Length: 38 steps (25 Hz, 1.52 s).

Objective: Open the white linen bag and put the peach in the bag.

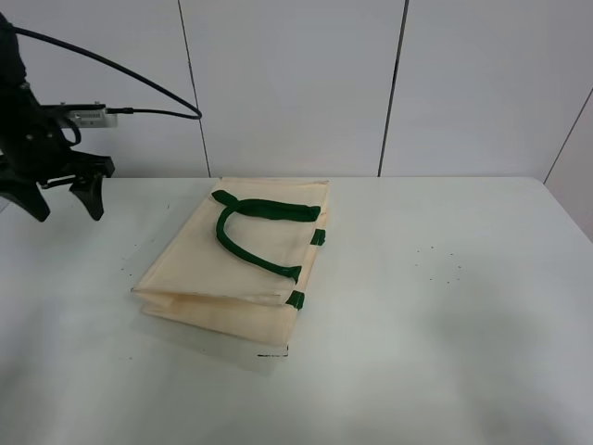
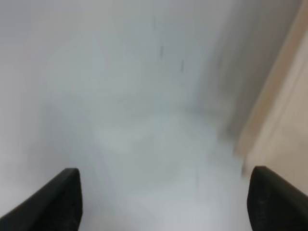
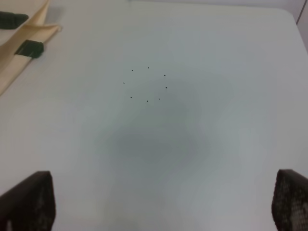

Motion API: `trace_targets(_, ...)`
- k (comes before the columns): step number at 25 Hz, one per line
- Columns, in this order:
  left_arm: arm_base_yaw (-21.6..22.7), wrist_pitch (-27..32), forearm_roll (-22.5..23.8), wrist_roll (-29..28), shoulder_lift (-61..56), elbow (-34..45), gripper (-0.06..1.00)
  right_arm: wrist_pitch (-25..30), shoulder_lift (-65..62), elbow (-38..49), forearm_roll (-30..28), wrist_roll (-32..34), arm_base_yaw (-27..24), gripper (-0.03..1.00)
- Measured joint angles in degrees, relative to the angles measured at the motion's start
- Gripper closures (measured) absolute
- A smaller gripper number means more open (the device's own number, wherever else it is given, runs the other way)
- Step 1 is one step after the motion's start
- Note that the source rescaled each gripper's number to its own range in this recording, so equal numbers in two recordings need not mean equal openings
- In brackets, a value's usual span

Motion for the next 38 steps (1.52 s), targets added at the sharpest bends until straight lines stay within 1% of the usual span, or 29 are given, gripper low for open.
trace_targets(3,0.00,-0.11,0.00,0.06,-9.47,10.48,-0.04,0.00,0.00,0.00,0.00,0.00,0.00,-0.03)
trace_targets(7,0.00,-0.40,0.00,0.06,-22.61,21.76,-0.04,0.00,0.00,0.00,0.00,0.00,0.00,-0.03)
trace_targets(15,0.00,-1.49,0.00,0.49,-45.61,37.76,-0.04,0.00,0.00,0.00,0.00,0.00,0.00,-0.03)
trace_targets(21,0.00,-5.20,0.00,0.50,-62.30,49.80,-0.04,0.00,0.00,0.00,0.00,0.00,0.00,-0.03)
trace_targets(23,0.00,-5.61,-0.21,0.50,-67.90,52.76,-0.04,0.00,0.00,0.00,0.00,0.00,0.00,-0.03)
trace_targets(25,0.00,-6.11,-0.87,0.76,-72.88,54.49,-0.04,0.00,0.00,0.00,0.00,0.00,0.00,-0.03)
trace_targets(30,0.00,-6.82,-1.79,2.05,-84.33,54.81,-0.04,0.00,0.00,0.00,0.00,0.00,0.00,-0.03)
trace_targets(38,-0.05,-6.76,-2.10,2.36,-98.24,55.06,-0.04,0.00,0.00,0.00,0.00,0.00,0.00,-0.03)
